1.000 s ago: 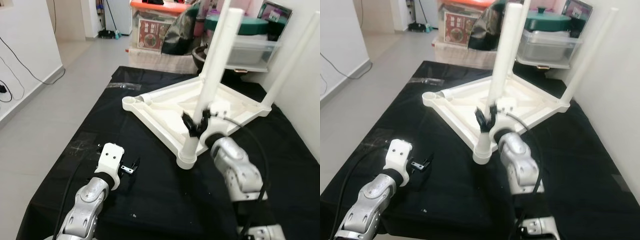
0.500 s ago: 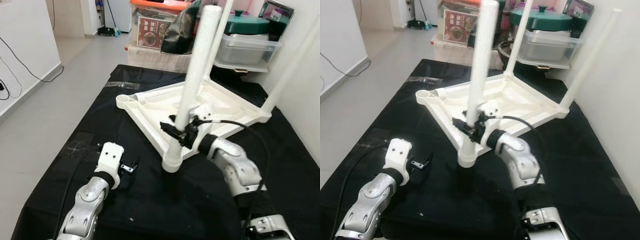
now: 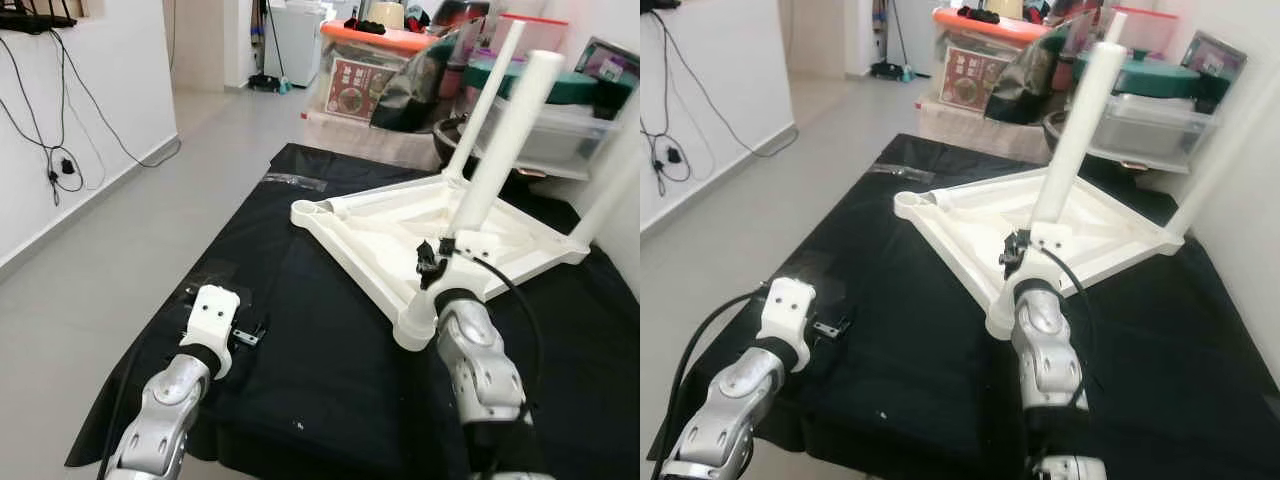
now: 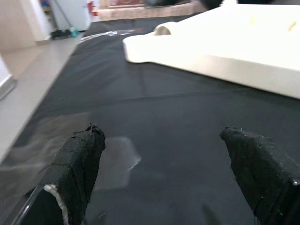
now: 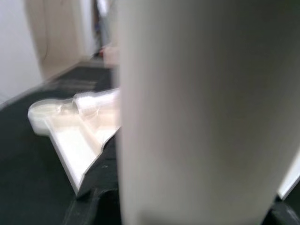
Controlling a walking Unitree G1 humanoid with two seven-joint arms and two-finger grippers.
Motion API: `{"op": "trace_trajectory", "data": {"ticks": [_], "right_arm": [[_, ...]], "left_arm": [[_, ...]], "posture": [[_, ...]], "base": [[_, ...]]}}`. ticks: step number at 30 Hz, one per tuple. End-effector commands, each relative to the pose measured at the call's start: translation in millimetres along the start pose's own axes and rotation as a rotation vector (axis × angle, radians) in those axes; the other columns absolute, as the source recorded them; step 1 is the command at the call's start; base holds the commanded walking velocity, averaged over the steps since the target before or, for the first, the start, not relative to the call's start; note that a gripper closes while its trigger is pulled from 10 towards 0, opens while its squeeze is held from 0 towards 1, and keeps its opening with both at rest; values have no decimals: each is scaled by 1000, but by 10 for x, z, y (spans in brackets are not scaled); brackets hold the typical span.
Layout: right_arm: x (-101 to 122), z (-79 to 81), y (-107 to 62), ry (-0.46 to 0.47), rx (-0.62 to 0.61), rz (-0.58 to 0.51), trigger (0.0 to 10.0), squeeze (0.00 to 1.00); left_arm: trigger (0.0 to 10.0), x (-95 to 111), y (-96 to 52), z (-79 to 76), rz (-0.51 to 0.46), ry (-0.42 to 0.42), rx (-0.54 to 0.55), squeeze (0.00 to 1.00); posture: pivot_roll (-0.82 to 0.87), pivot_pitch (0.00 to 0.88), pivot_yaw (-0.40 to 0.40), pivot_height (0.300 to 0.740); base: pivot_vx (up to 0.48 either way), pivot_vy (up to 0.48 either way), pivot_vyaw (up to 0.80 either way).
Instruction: Building children table
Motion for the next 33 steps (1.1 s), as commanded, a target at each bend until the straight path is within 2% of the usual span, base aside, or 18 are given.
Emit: {"op": "trace_trajectory", "data": {"ticks": [1,5,6,9,11,12,14,17,18,19,21,24,25,27,28,29,31,33], "right_arm": [[0,103,13,13,80,6,10000,1000],[73,143,57,24,123,-13,10000,1000],[160,183,116,51,200,-24,10000,0],[280,233,158,92,333,-51,10000,0],[506,344,95,95,661,-130,10000,0],[506,344,95,95,661,-130,10000,0],[435,417,4,13,875,-111,10000,0],[369,431,-15,-15,918,-92,10000,0],[301,441,-22,-15,930,-70,7451,0],[234,459,-18,-17,920,-55,471,0],[234,459,-18,-17,920,-55,471,0],[87,402,166,8,635,12,0,0],[87,402,166,8,635,12,0,0],[-74,-3,293,-10,122,104,0,0],[-74,-3,293,-10,122,104,0,0],[-96,-170,226,-28,-73,106,0,0],[-96,-170,226,-28,-73,106,0,0],[-44,-276,85,-59,-213,69,0,0]], "left_arm": [[10000,-7,7,-46,6,3,-22,0],[10000,-5,11,-45,6,4,-23,0],[10000,-2,14,-42,5,5,-22,0],[10000,2,19,-40,4,6,-21,0],[10000,13,28,-38,0,6,-21,0],[10000,13,28,-38,0,6,-21,0],[10000,22,36,-45,-4,7,-23,0],[10000,28,37,-46,-6,8,-23,0],[10000,34,34,-35,-8,9,-18,0],[10000,36,29,-17,-9,9,-11,0],[10000,36,29,-17,-9,9,-11,0],[10000,22,19,-4,-5,11,-6,0],[10000,22,19,-4,-5,11,-6,0],[10000,21,20,-23,-4,11,-13,0],[10000,21,20,-23,-4,11,-13,0],[10000,22,20,-28,-4,11,-16,0],[10000,22,20,-28,-4,11,-16,0],[10000,22,18,-24,-3,10,-16,0]], "posture": [[79,0,-114,740],[84,0,-117,740],[84,0,-117,740],[86,0,-116,740],[92,0,-121,740],[92,0,-121,740],[109,0,-137,740],[113,0,-139,740],[120,0,-146,740],[120,0,-146,740],[120,0,-146,740],[111,0,-138,740],[111,0,-138,740],[105,0,-133,740],[105,0,-133,740],[110,0,-134,740],[110,0,-134,740],[97,0,-127,740]], "base": [[0,0,0],[0,0,0],[0,0,0],[0,0,0],[0,0,0],[0,0,0],[0,0,0],[0,0,0],[0,0,0],[0,0,0],[0,0,0],[0,0,0],[0,0,0],[0,0,0],[0,0,0],[0,0,0],[0,0,0],[0,0,0]]}}
Point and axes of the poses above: a point about 5 cm out from each wrist's last joint towards the gripper, its own y axis pointing out of the wrist towards the gripper, its own x axis along the axis of the wrist's last joint, z = x × y, the point moved 1 cm from there along y, pointing out of the wrist towards the gripper, and after that the axes turned 5 degrees about -y, right-handed, at the moved point
